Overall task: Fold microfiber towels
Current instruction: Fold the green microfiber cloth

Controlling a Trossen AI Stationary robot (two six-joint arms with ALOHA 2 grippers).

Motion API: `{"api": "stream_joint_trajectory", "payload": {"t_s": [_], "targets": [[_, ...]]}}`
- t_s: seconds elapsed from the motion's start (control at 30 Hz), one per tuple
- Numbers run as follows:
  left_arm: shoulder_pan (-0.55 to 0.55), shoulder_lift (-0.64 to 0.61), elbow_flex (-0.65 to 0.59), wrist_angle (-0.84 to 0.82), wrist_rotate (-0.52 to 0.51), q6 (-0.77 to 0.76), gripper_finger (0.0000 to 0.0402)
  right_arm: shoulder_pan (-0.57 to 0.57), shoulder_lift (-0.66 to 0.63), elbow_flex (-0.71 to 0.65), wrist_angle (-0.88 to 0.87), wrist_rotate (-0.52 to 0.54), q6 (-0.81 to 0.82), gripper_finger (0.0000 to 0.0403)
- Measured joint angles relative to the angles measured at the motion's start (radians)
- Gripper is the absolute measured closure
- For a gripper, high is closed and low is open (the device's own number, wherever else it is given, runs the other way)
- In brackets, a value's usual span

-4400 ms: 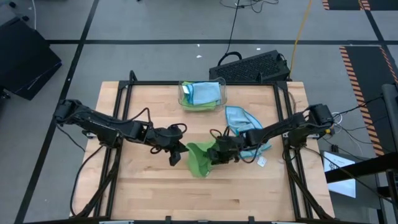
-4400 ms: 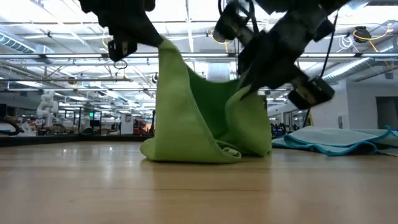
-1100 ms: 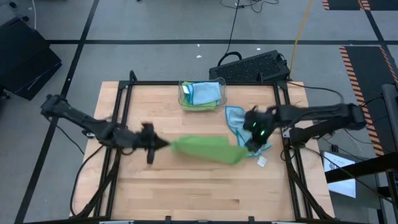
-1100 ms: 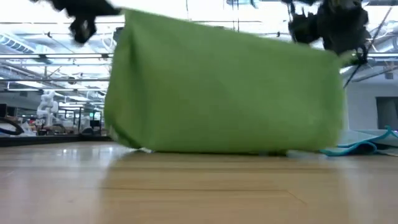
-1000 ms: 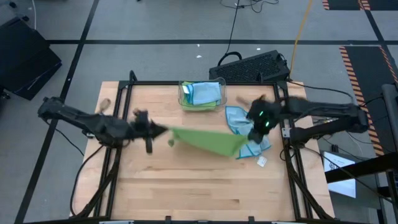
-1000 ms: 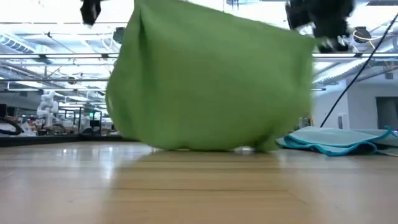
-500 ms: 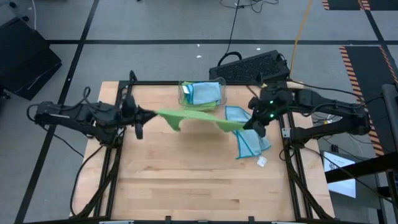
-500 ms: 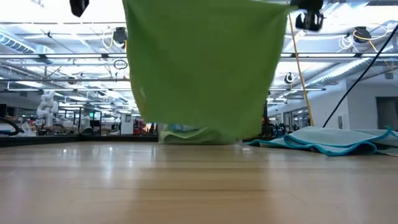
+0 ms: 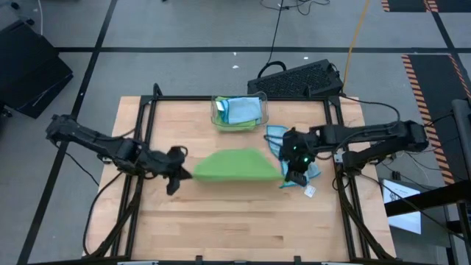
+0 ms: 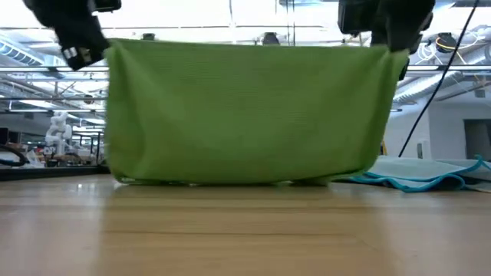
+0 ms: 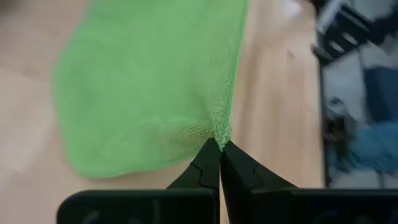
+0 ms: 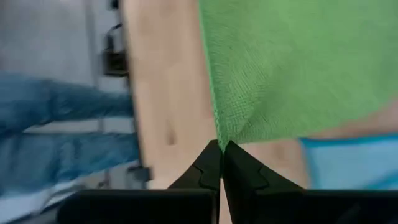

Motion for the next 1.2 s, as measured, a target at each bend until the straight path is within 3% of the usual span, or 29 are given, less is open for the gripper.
{"api": "stream_joint_trajectory", "payload": {"t_s": [0.1, 0.23, 0.4, 0.53, 0.73, 0.87, 1.0, 1.2], "targets": [[-0.054, 0.010, -0.021, 0.001, 0.022, -0.044, 0.0399, 0.047, 0.029, 0.000, 0.104, -0.046, 0.033, 0.0401], [-0.112, 0.007, -0.045, 0.007, 0.021, -0.082, 0.0399, 0.092, 0.092, 0.000, 0.239, -0.020, 0.063, 0.0390], [-0.181, 0.011, -0.111, 0.012, 0.022, -0.187, 0.0397, 0.125, 0.208, 0.001, 0.281, -0.038, 0.092, 0.0367], [-0.241, 0.015, -0.202, 0.126, 0.035, -0.290, 0.0399, 0.145, 0.275, 0.001, 0.332, -0.121, 0.113, 0.0347], [-0.303, 0.015, -0.311, 0.365, 0.031, -0.483, 0.0383, 0.163, 0.273, 0.001, 0.308, -0.132, 0.180, 0.0303], [-0.330, 0.015, -0.314, 0.382, 0.015, -0.489, 0.0348, 0.129, 0.234, 0.001, 0.267, -0.065, 0.265, 0.0266], [-0.343, 0.015, -0.314, 0.362, 0.020, -0.521, 0.0286, 0.083, 0.227, 0.001, 0.209, 0.093, 0.359, 0.0235], [-0.339, -0.024, -0.280, 0.352, 0.151, -0.594, 0.0207, 0.017, 0.234, 0.001, 0.158, 0.216, 0.489, 0.0216]]}}
